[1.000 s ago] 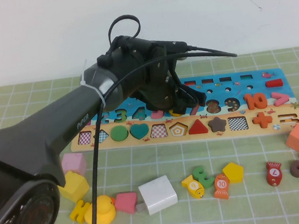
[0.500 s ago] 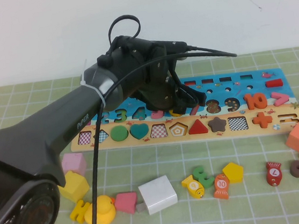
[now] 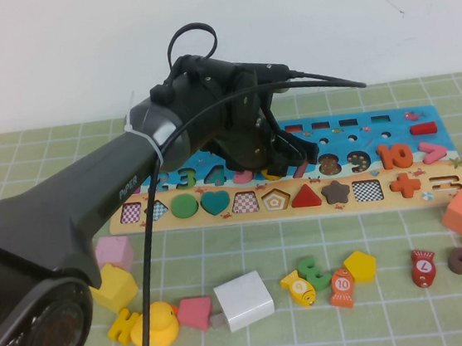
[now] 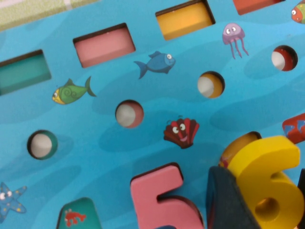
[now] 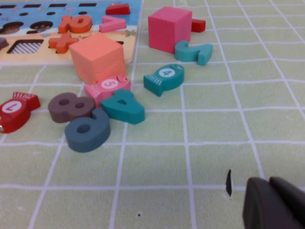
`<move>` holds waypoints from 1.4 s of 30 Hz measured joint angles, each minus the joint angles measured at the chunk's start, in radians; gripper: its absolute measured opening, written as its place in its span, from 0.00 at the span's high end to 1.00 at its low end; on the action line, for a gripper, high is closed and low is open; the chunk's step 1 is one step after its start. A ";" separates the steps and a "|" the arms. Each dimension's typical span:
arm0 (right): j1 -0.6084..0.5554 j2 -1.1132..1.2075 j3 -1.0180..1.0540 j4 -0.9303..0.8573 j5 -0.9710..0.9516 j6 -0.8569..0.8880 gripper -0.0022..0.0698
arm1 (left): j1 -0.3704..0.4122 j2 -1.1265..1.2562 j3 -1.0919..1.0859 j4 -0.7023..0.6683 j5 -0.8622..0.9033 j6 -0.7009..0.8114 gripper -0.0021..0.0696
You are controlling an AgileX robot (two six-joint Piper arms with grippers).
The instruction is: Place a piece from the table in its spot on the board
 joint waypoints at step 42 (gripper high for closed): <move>0.000 0.000 0.000 0.000 0.000 0.000 0.97 | -0.002 0.024 -0.210 -0.017 0.148 0.035 0.49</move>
